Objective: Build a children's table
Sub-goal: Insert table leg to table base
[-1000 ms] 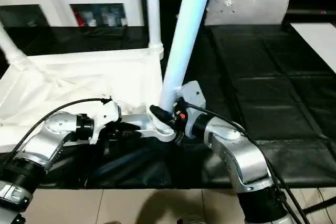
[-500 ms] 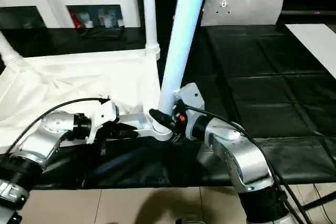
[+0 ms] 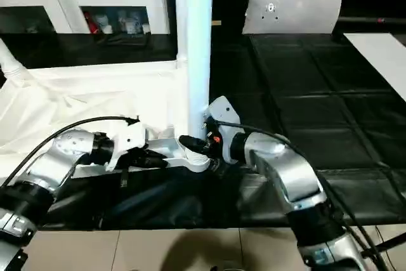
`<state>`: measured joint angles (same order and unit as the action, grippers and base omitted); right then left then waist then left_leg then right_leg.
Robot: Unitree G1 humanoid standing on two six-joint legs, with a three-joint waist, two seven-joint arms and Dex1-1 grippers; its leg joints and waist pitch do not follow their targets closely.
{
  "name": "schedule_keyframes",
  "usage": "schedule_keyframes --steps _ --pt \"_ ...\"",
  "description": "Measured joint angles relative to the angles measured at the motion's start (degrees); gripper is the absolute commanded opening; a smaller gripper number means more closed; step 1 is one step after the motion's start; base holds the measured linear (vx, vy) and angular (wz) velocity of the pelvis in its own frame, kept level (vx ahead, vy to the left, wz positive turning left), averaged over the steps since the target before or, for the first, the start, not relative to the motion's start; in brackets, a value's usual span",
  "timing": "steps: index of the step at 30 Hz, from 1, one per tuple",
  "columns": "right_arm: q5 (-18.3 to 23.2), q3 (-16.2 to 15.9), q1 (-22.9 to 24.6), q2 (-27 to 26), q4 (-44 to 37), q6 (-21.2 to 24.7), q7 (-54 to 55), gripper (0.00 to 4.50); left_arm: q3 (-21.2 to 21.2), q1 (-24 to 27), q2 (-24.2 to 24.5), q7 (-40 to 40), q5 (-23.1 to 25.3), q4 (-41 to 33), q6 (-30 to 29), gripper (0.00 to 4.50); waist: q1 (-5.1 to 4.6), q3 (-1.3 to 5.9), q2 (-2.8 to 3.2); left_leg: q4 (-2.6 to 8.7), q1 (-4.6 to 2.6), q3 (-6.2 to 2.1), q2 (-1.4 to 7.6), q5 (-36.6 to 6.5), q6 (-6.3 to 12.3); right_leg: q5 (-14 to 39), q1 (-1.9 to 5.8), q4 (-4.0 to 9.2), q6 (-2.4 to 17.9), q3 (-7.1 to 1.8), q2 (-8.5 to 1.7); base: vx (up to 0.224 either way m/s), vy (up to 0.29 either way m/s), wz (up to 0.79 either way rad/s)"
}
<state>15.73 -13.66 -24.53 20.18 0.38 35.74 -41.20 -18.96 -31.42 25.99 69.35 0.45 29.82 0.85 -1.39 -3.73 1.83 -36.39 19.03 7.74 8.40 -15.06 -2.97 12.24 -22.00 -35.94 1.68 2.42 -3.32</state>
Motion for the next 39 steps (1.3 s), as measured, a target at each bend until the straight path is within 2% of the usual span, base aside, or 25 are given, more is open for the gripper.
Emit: schedule_keyframes --steps 4,9,15,19,23,26,33,39 --pt "1.8 2.5 0.4 -1.5 2.3 -0.4 -0.1 1.93 0.0 -0.2 -0.4 0.0 0.4 0.0 0.0 0.0 0.11 0.02 -0.02 0.0 -0.01 0.03 0.02 0.0 0.0 0.0 0.01 0.0 0.0 0.01 0.0 0.0 0.0 0.0" --pt "4.9 6.5 3.5 -3.2 3.6 -2.6 0.6 1.92 0.0 -0.3 -1.3 -0.2 0.4 0.4 0.2 0.0 0.46 0.04 0.02 0.02 0.02 0.11 0.02 -0.1 0.08 0.0 0.04 0.11 0.0 0.01 -0.04 0.0 0.0 0.0" --pt "6.0 7.9 9.3 -2.7 1.8 -6.9 -0.4 1.91 0.1 -0.4 -2.0 0.0 -0.2 1.4 0.2 0.0 0.66 0.26 0.25 0.05 0.01 0.29 0.02 -0.2 0.26 0.0 0.13 0.38 0.0 -0.03 -0.1 0.0 0.0 0.0" --pt "4.6 7.0 10.8 -2.2 1.3 -10.0 -0.4 1.91 0.1 -0.4 -2.3 0.2 -0.3 1.9 0.2 0.0 0.67 0.55 0.72 0.13 0.02 0.33 0.02 -0.2 0.28 0.0 0.17 0.56 0.0 -0.01 -0.11 0.0 0.0 0.0" --pt "2.6 4.7 10.8 -0.5 1.0 -12.9 -0.6 1.91 0.0 -0.4 -2.4 0.4 -0.2 2.1 0.3 0.0 0.65 0.7 0.94 0.26 0.01 0.35 0.02 -0.2 0.28 0.0 0.2 0.68 0.0 0.01 -0.11 0.0 0.0 0.0" --pt "-0.3 1.6 9.3 1.5 0.8 -15.0 -1.9 1.91 -0.1 -0.4 -2.1 0.6 -0.1 2.2 0.5 0.0 0.31 0.87 1.11 0.33 -0.01 0.36 0.02 -0.2 0.28 0.0 0.21 0.73 0.0 0.01 -0.11 0.0 0.0 0.0" --pt "-4.1 -2.9 4.0 3.0 4.0 -15.3 -6.5 1.91 -0.7 -0.9 -1.1 1.6 0.9 2.3 0.9 0.0 0.0 0.99 0.65 0.53 -0.1 0.44 0.12 -0.3 -0.03 -0.1 0.26 0.85 0.0 0.03 -0.08 0.0 0.0 0.0" --pt "-4.0 -2.9 3.5 3.0 4.6 -15.6 -8.6 1.91 -1.2 -2.4 -0.4 4.0 1.0 2.7 0.6 0.0 -0.11 0.64 -0.21 0.93 -0.23 0.57 0.19 -0.3 -0.08 0.0 0.21 1.04 0.0 0.03 -0.03 0.0 0.0 0.0"
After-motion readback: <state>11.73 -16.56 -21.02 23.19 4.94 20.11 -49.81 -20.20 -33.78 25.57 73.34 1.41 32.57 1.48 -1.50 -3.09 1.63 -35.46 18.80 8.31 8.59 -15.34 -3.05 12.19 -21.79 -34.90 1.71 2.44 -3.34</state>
